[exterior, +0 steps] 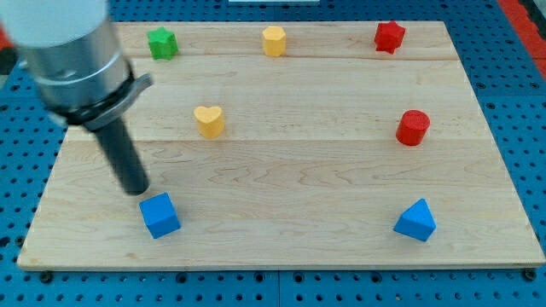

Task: Place the yellow heart to the bottom left of the board

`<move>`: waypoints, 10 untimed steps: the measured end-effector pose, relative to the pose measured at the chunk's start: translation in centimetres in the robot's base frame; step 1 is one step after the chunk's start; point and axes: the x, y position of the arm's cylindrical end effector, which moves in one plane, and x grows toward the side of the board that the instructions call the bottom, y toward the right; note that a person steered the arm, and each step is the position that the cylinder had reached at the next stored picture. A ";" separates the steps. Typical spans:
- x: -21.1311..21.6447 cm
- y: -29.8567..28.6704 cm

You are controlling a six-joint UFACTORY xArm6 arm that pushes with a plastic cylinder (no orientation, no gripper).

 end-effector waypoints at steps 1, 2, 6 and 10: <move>2.0 -0.5; 0.9 5.3; -0.5 4.7; -4.8 8.7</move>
